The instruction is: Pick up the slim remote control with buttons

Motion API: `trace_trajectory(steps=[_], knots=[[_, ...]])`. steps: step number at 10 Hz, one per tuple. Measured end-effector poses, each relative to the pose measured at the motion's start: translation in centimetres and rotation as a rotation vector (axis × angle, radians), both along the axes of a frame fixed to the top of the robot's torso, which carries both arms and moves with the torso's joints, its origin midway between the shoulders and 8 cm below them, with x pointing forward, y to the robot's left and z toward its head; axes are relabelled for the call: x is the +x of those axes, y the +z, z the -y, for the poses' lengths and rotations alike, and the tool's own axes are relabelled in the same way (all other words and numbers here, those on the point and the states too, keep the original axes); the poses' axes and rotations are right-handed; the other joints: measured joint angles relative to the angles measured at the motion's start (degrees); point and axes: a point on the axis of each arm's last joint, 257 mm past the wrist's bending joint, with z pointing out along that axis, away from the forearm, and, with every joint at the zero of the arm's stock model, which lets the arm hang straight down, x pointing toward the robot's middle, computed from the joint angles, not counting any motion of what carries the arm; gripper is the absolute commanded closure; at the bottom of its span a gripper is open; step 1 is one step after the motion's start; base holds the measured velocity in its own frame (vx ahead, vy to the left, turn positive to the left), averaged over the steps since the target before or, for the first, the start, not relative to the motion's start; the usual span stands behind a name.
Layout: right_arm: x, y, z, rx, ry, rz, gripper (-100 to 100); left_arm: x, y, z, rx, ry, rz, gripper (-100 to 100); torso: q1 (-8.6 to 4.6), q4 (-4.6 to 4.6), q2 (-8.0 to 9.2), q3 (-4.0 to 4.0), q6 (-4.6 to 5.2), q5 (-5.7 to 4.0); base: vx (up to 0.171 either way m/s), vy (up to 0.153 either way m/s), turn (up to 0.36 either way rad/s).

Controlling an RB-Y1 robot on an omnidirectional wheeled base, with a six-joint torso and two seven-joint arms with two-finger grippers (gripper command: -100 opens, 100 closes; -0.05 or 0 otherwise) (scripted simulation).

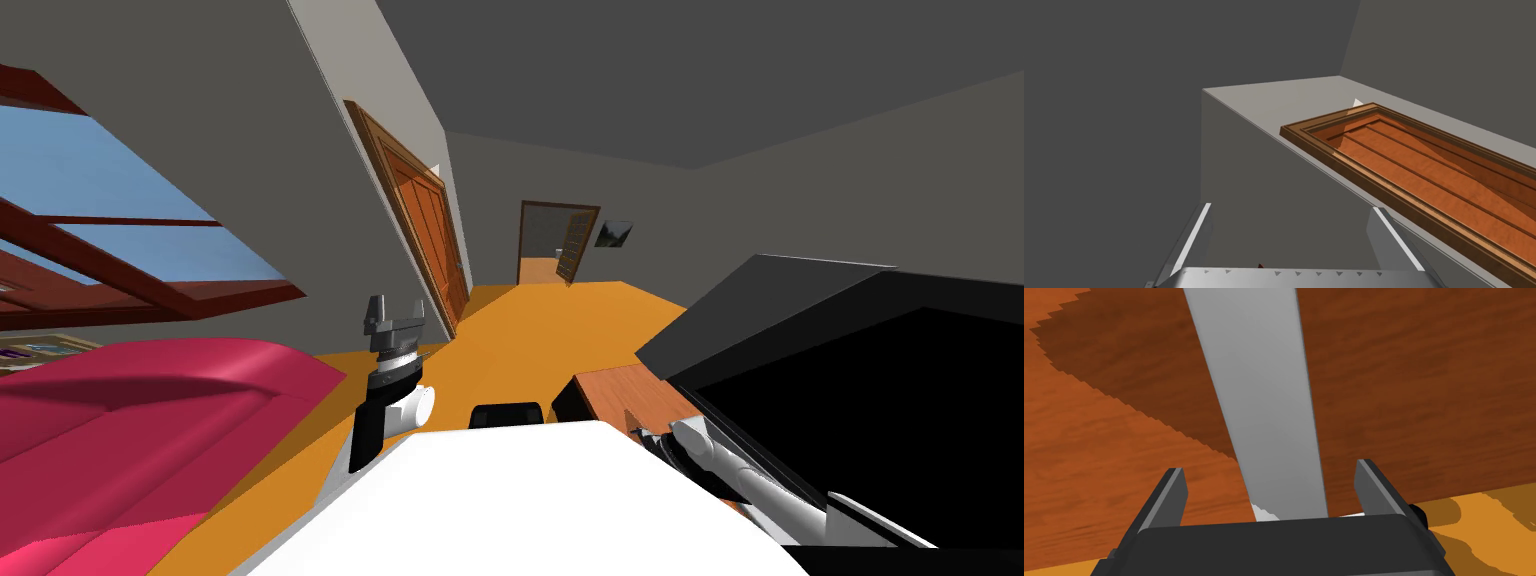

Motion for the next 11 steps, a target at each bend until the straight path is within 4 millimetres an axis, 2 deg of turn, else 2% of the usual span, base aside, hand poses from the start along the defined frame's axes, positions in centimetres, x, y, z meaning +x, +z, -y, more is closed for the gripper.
trace_trajectory(steps=[2,3,4,8,9,11], knots=[[-0.5,-0.6,-0.6,0.008,0.008,-0.025,-100,0.0,0.0,0.0,0.0,0.0,0.0,0,-0.05,0.01,0.05,0.03,0.02,-0.01,-0.033,-0.069,0.052],[-0.5,-0.6,-0.6,0.009,0.01,-0.026,0,0.0,0.0,0.0,0.0,0.0,0.0,0,0.13,0.0,0.01,0.0,0.04,0.02,-0.003,-0.008,-0.002],[-0.5,-0.6,-0.6,0.009,0.01,-0.026,-100,0.0,0.0,0.0,0.0,0.0,0.0,0,0.26,-0.01,-0.05,-0.03,0.03,0.06,0.045,-0.04,-0.093],[-1.5,-2.6,-2.5,0.006,0.041,-0.025,-100,0.0,0.0,0.0,0.0,0.0,0.0,0,0.2,-0.09,-0.37,-0.22,0.03,0.04,0.068,-0.031,-0.058],[-1.5,-2.6,-2.5,0.005,0.042,-0.024,100,0.0,0.0,0.0,0.0,0.0,0.0,0,0.26,-0.06,-0.24,-0.14,0.02,0.06,0.0,0.0,0.0],[-1.6,-2.6,-2.5,0.005,0.045,-0.026,100,0.0,0.0,0.0,0.0,0.0,0.0,0,0.29,0.0,-0.14,-0.07,0.02,0.05,0.0,0.0,0.0]])
